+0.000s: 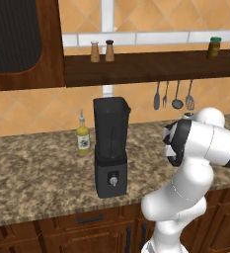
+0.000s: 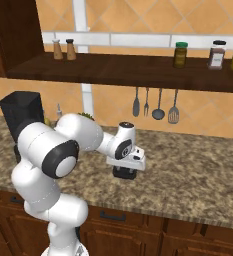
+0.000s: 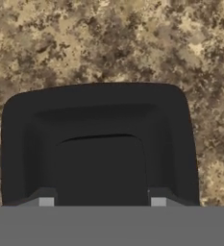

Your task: Close the lid blender by securely placing the lid on top.

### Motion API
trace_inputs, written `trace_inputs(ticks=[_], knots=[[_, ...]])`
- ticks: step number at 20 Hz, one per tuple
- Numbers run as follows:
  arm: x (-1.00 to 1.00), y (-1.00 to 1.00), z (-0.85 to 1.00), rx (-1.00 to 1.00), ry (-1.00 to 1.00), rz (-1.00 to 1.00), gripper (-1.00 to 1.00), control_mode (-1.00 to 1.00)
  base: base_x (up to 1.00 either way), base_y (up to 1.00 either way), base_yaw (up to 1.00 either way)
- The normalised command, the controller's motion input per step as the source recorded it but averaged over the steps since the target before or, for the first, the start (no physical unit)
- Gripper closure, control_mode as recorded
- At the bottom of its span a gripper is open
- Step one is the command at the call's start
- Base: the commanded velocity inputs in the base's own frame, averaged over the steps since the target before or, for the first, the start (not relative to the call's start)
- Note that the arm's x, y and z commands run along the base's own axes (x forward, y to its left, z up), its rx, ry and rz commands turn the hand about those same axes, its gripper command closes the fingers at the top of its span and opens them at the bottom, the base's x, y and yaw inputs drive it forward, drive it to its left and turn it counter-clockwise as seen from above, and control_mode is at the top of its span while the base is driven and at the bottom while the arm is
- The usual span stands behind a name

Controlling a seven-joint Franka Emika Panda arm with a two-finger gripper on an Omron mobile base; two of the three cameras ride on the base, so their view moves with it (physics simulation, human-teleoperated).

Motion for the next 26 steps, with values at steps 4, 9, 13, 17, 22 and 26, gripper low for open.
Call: trace_inputs(ticks=[4, 9, 13, 17, 22, 26], knots=[[0.00, 0.00, 0.00, 0.00, 0.00, 0.00, 1.00, -1.00, 0.00, 0.00, 0.00], [-0.27, 0.00, 0.22, 0.04, -0.10, 0.00, 1.00, -1.00, 0.00, 0.00, 0.00], [-0.65, 0.00, 0.77, 0.09, -0.38, 0.00, 1.00, -1.00, 0.00, 0.00, 0.00], [-0.66, 0.00, 1.00, 0.04, -0.49, 0.00, 1.00, -1.00, 0.00, 0.00, 0.00], [-0.61, 0.12, 1.00, 0.00, -0.49, 0.00, 1.00, -1.00, 0.00, 0.00, 0.00], [-0.64, 0.15, 1.00, 0.00, -0.42, 0.00, 1.00, -1.00, 0.00, 0.00, 0.00]])
